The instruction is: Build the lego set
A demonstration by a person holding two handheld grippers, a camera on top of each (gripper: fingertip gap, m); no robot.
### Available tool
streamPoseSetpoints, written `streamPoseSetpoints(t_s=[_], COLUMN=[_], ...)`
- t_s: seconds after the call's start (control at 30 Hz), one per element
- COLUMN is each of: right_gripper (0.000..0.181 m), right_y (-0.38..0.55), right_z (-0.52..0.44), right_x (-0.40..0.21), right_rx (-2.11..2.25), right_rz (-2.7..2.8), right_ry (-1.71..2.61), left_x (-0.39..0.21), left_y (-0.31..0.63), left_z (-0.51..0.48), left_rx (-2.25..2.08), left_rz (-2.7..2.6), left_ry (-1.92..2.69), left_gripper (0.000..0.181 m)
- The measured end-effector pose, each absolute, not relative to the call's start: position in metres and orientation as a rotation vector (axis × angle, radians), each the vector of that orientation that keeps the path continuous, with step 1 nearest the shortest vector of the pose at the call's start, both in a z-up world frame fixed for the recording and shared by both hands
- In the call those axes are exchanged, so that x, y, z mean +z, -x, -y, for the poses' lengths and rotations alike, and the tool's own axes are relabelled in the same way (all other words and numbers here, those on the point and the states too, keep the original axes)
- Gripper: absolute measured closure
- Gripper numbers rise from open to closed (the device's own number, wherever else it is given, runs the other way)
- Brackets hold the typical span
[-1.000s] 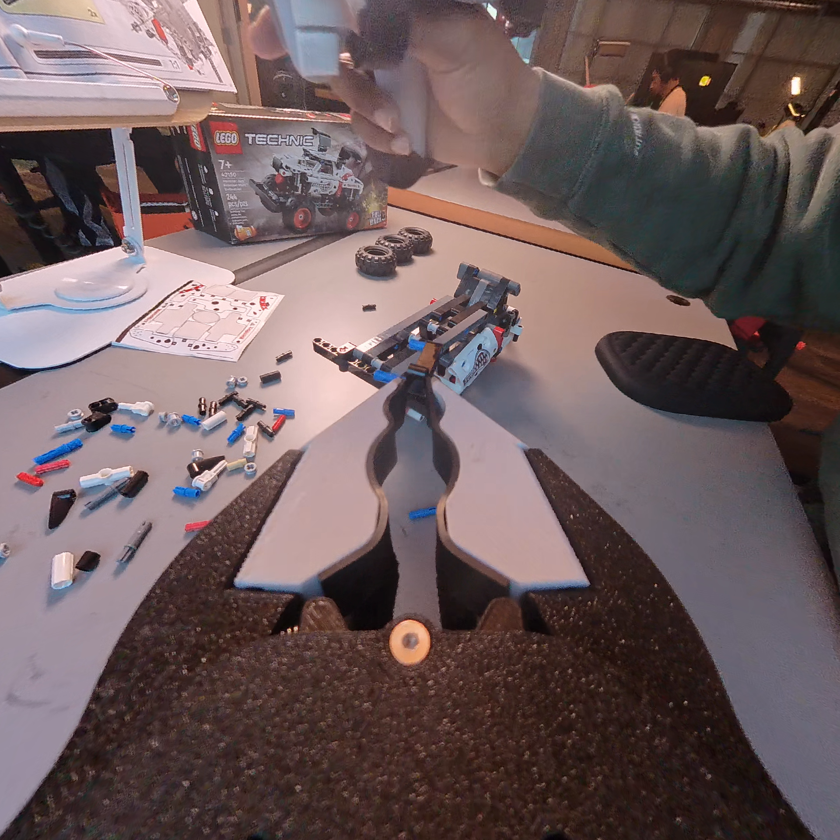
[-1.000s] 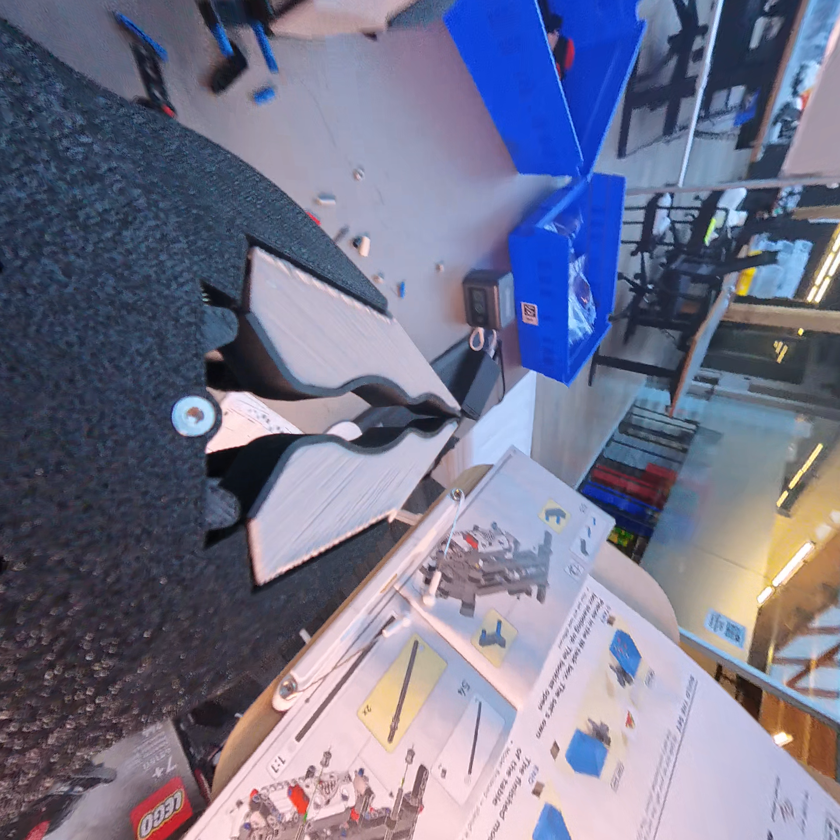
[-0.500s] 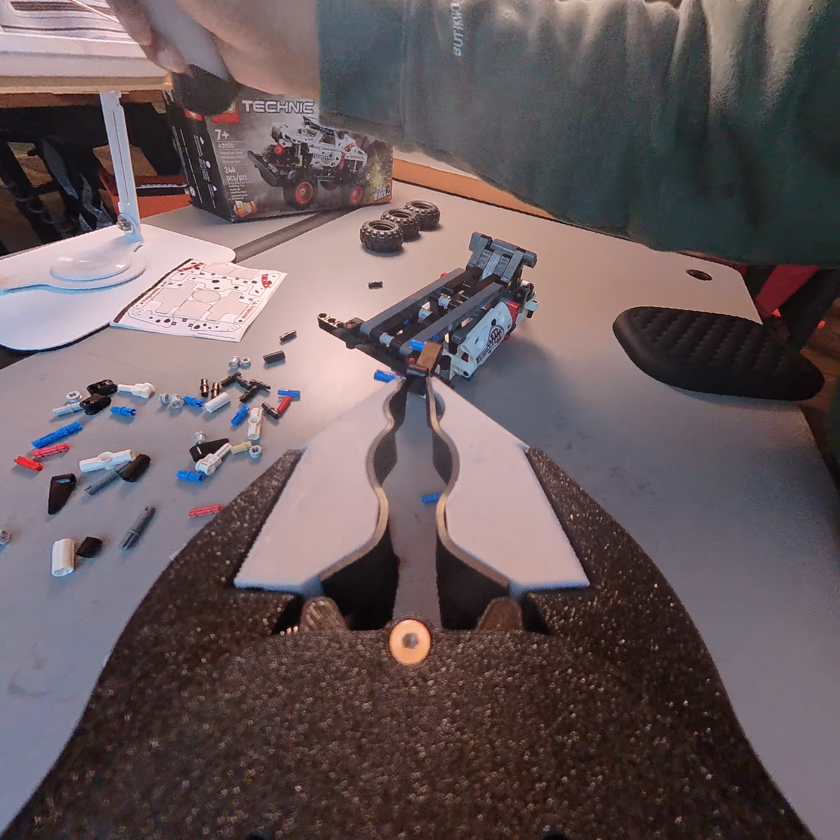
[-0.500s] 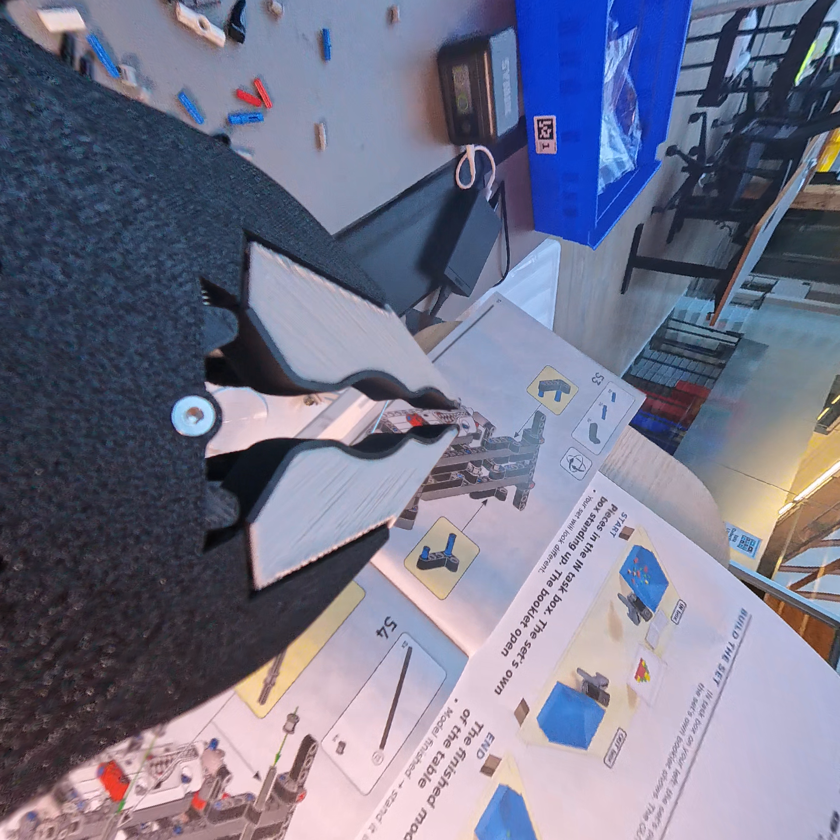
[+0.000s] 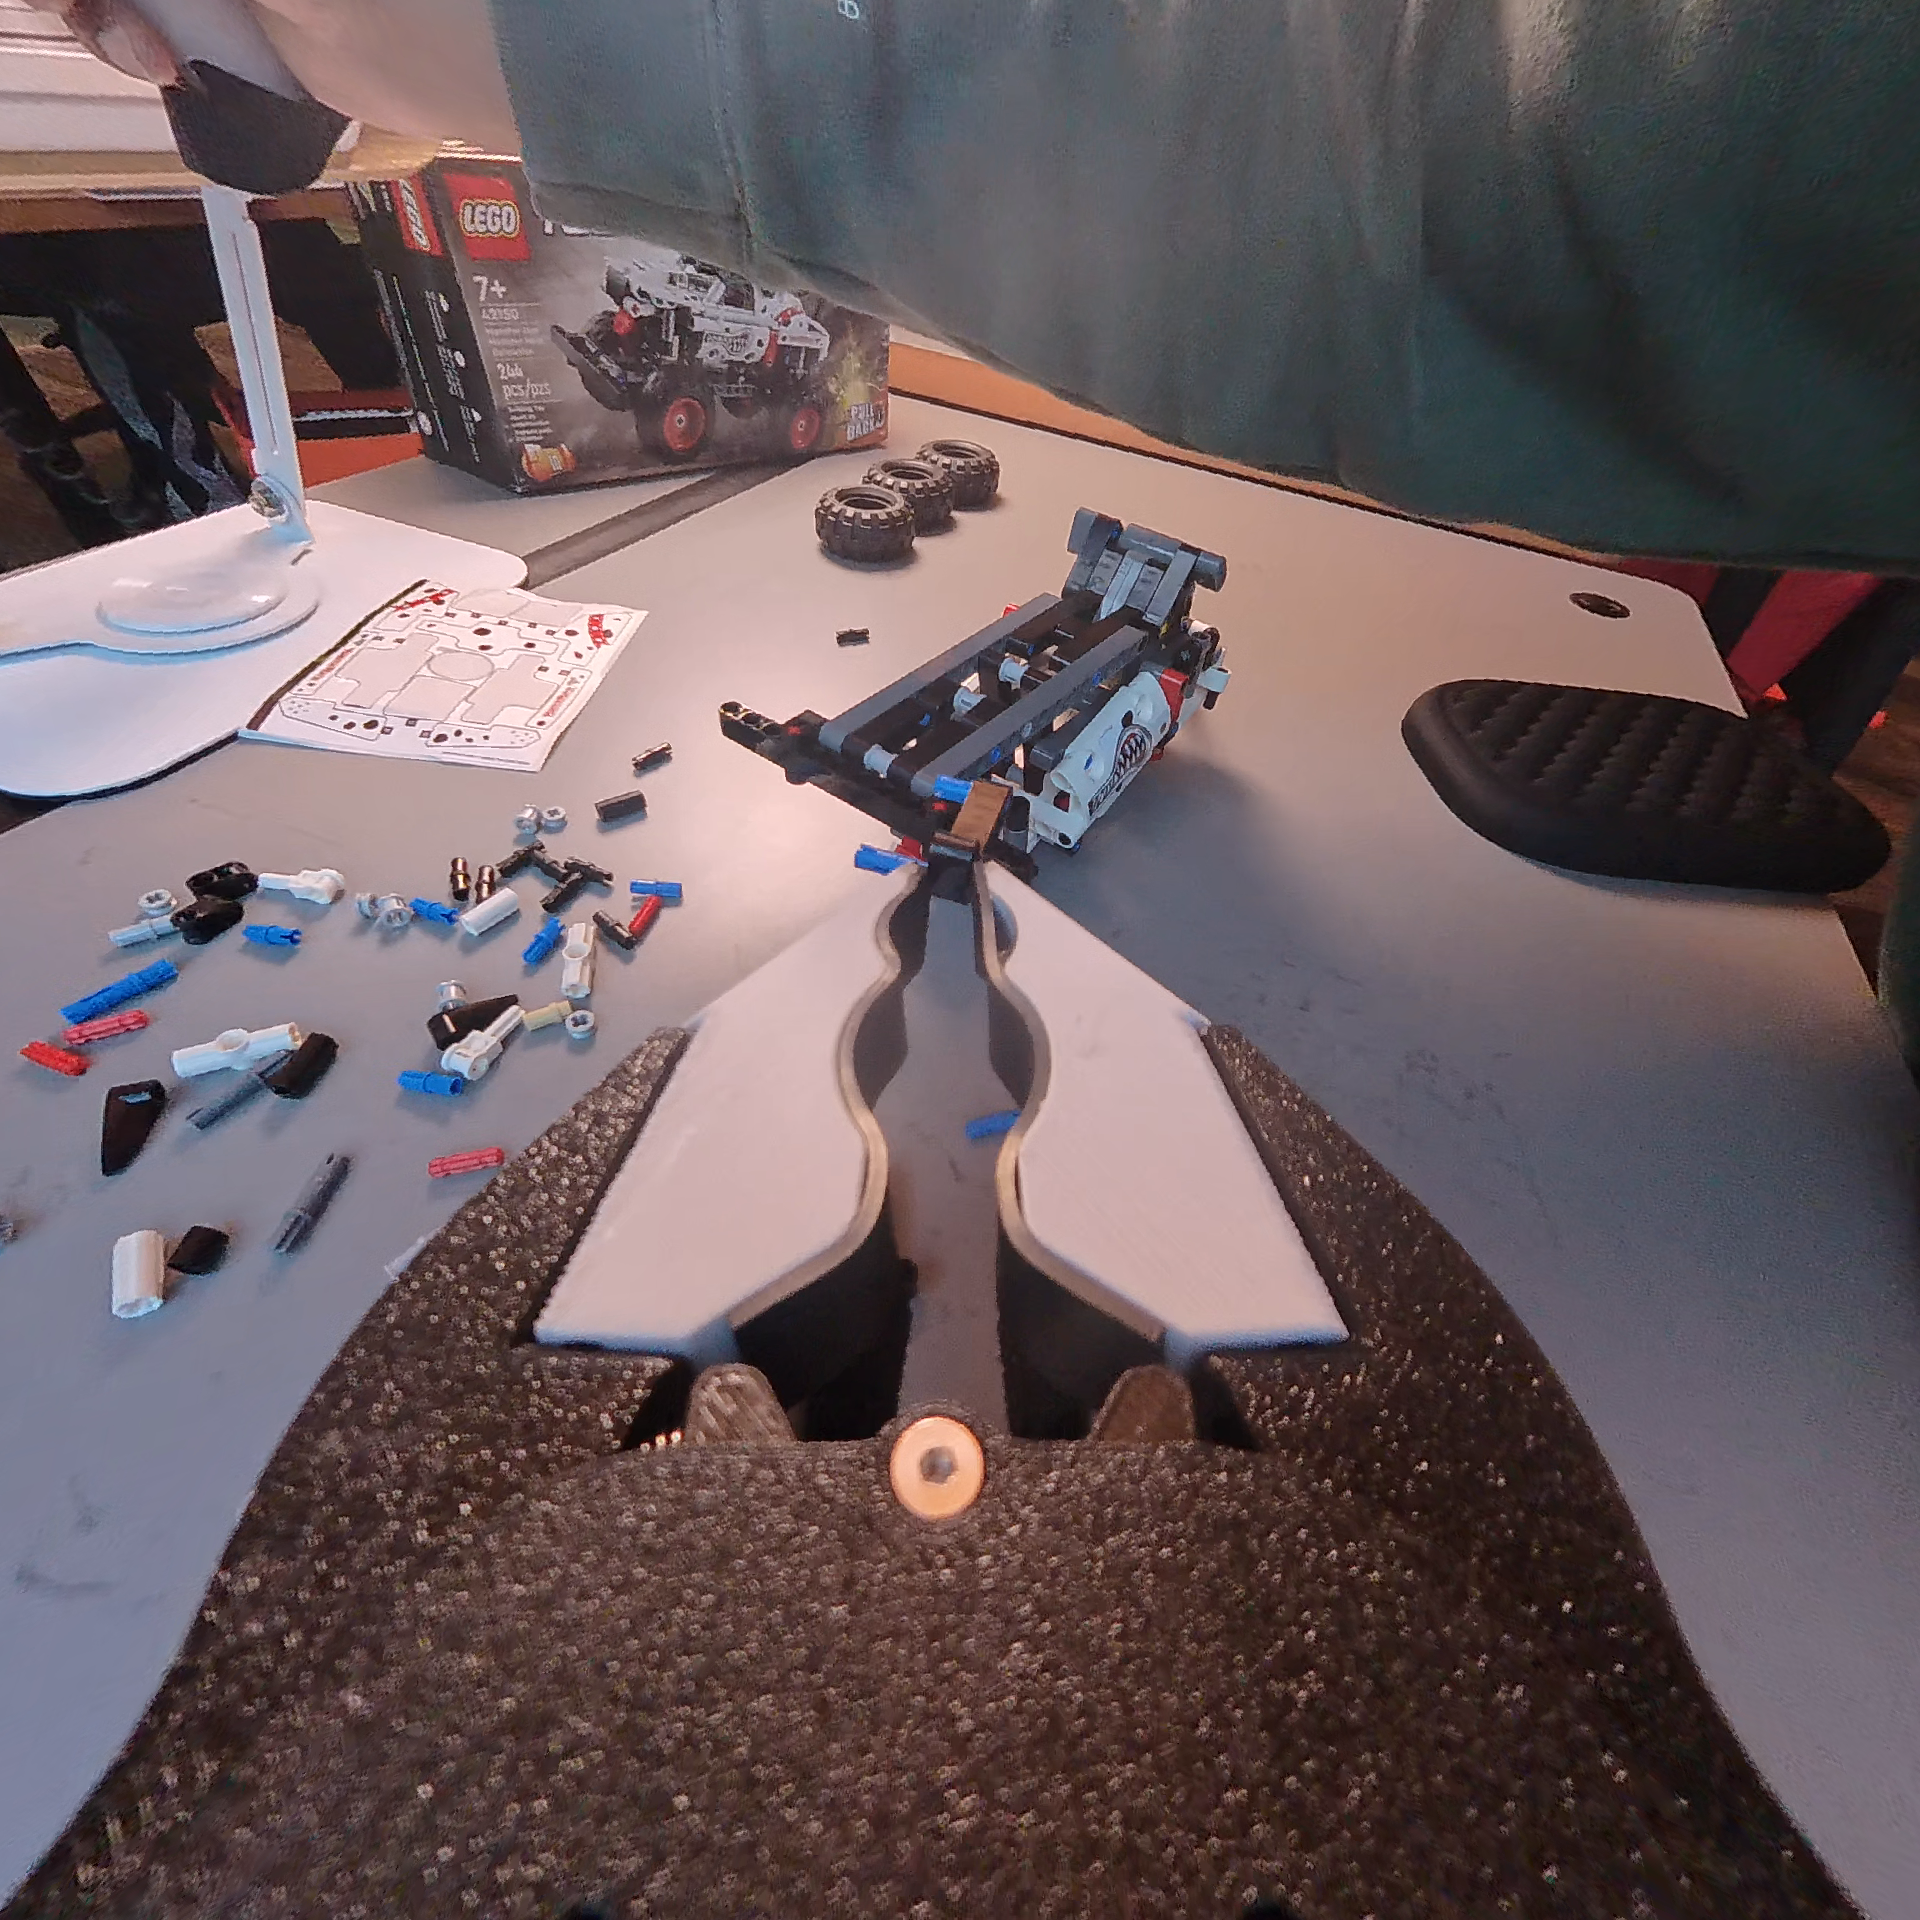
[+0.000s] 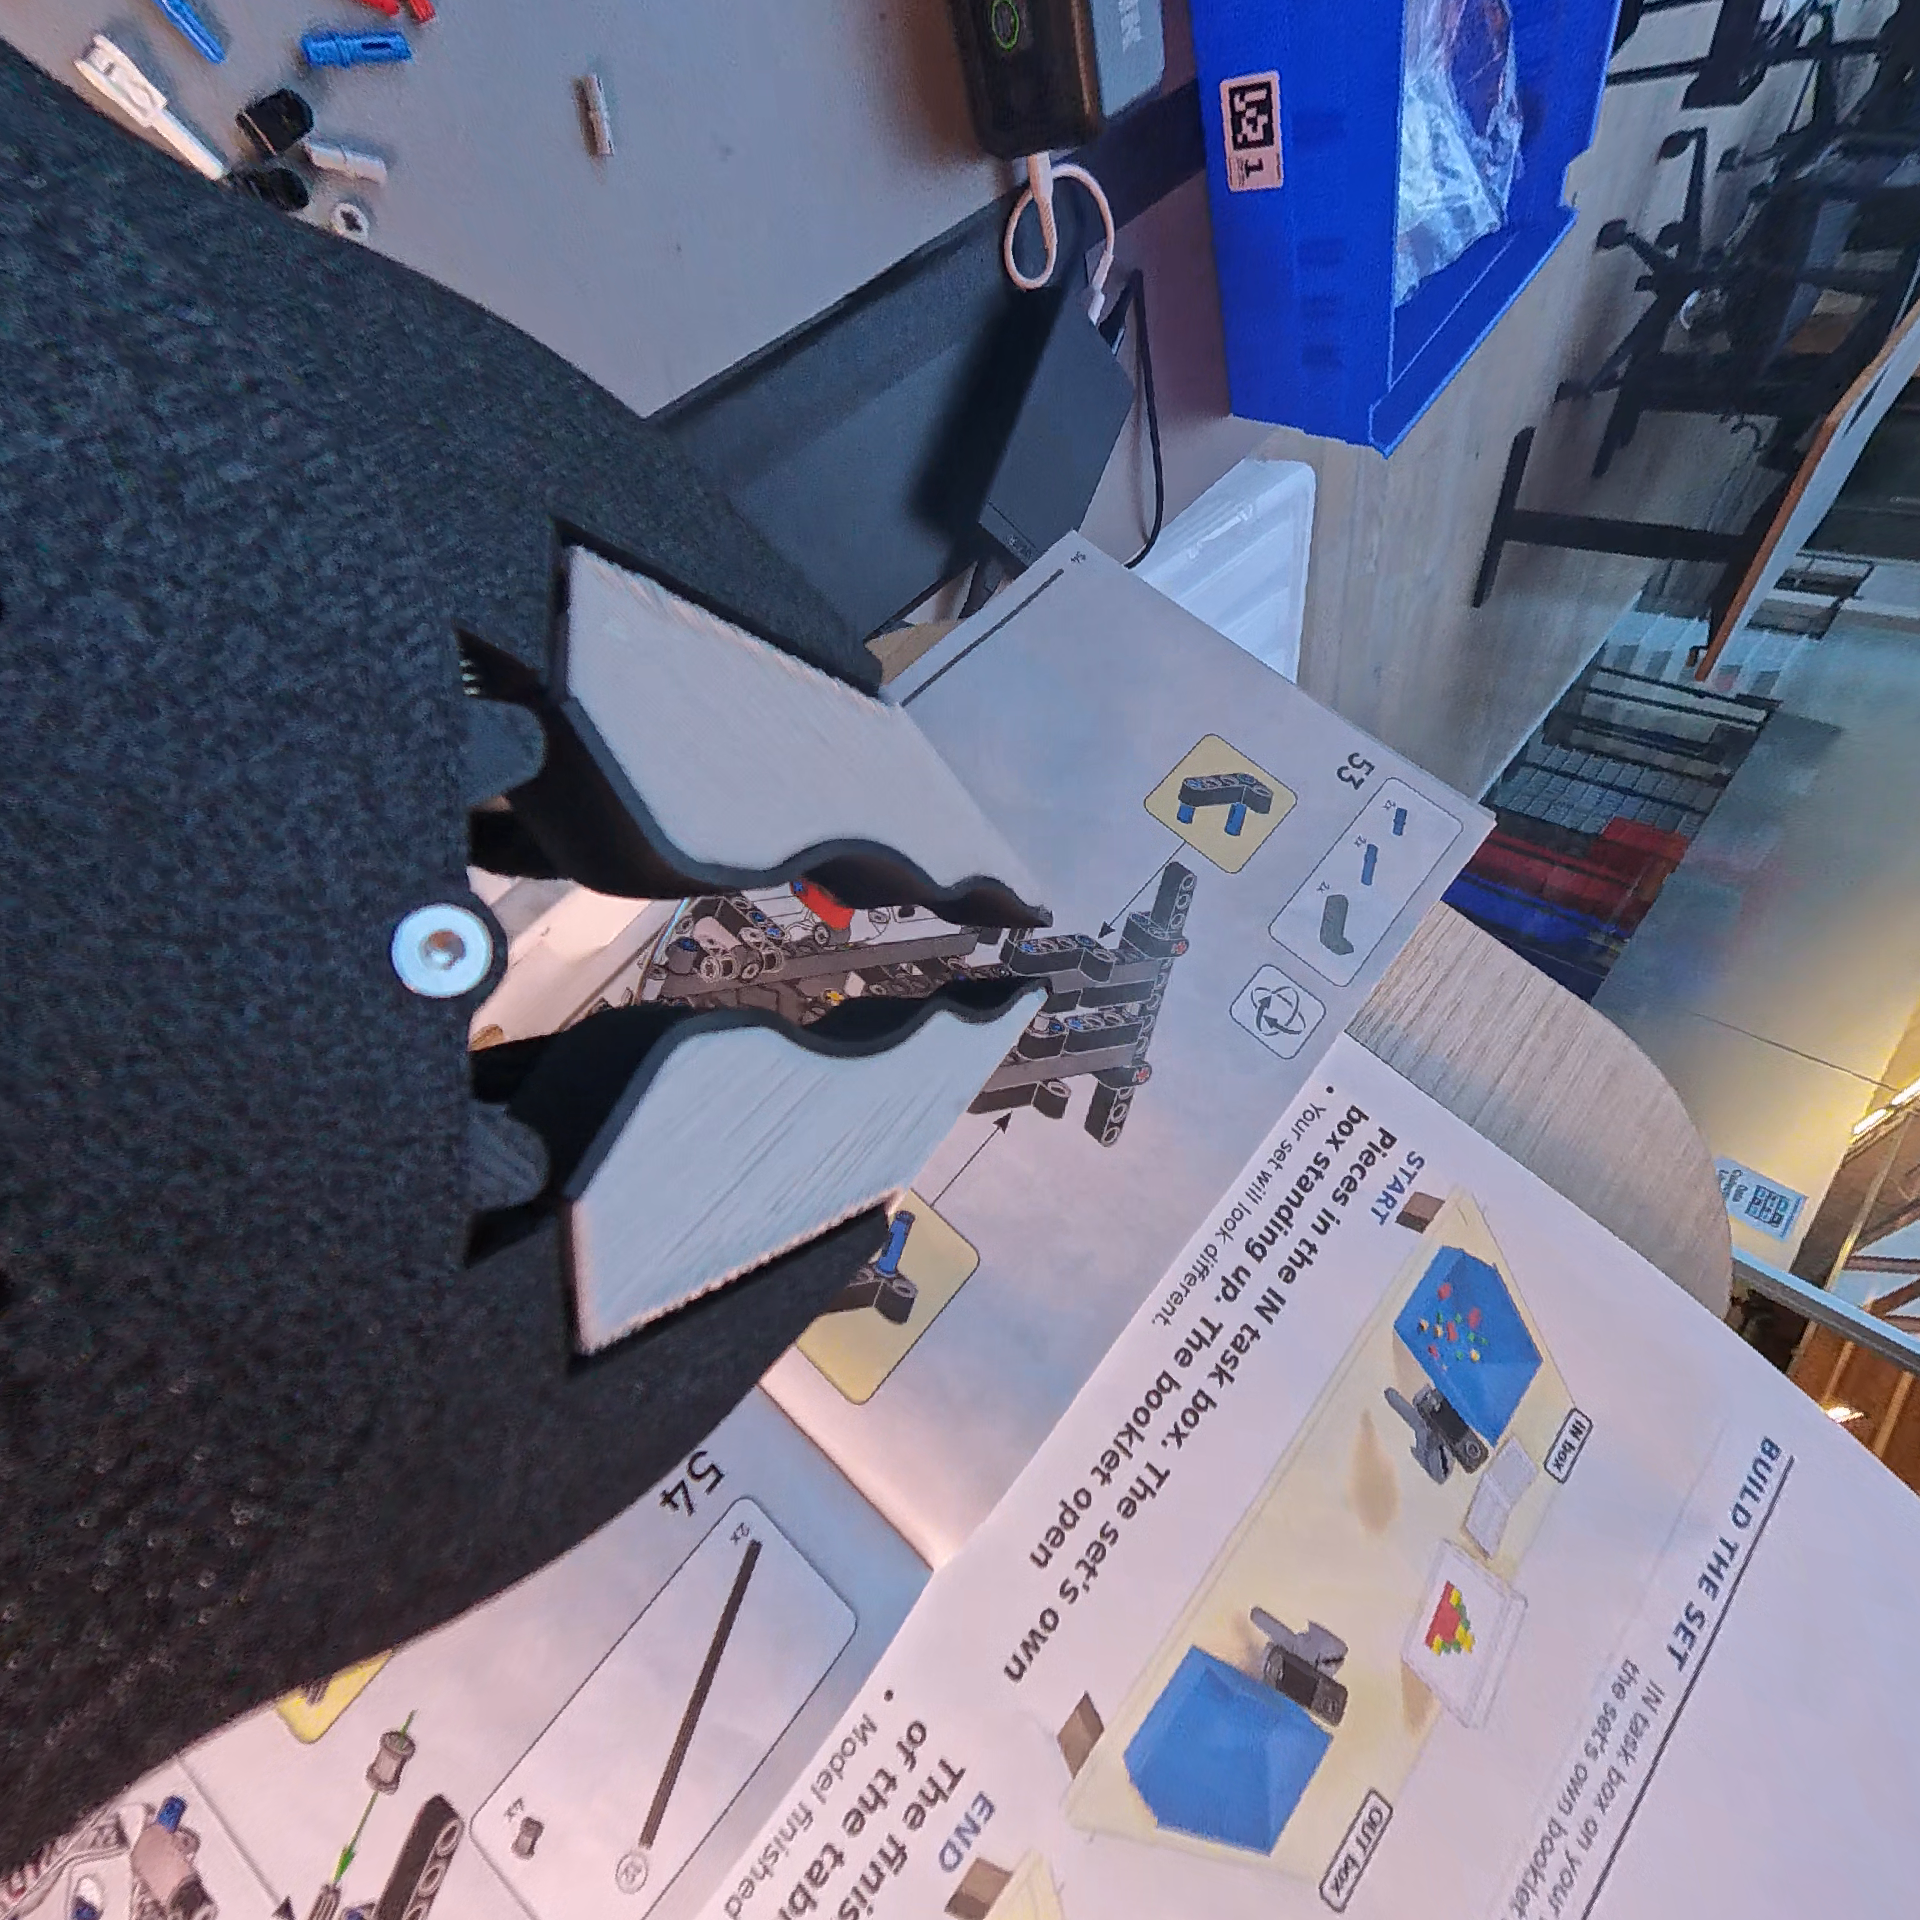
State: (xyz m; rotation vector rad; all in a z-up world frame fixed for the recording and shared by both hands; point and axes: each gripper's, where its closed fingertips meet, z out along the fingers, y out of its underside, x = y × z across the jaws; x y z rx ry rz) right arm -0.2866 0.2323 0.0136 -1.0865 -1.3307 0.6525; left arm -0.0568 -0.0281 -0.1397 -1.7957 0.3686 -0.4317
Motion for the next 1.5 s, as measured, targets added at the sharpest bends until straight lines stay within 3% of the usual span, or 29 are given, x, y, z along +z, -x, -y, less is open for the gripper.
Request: streamPoseSetpoints(t_s=[0.73,0.93,1.5], right_gripper=[0.167,0.181,0.177], right_y=[0.301,0.298,0.24], right_z=[-0.231,-0.23,-0.239], right_x=[0.01,0.006,-0.011], right_rx=[0.621,0.588,0.597], right_rz=[1.366,1.366,1.246], right_ry=[1.071,1.049,1.058], left_x=[-0.143,-0.143,-0.147], left_y=[0.055,0.055,0.052], left_z=[0.027,0.028,0.028], left_rx=[-0.45,-0.457,-0.458], left_rz=[-0.375,-0.375,-0.389], left_ry=[1.806,1.804,1.82], left_gripper=[0.174,0.174,0.174])
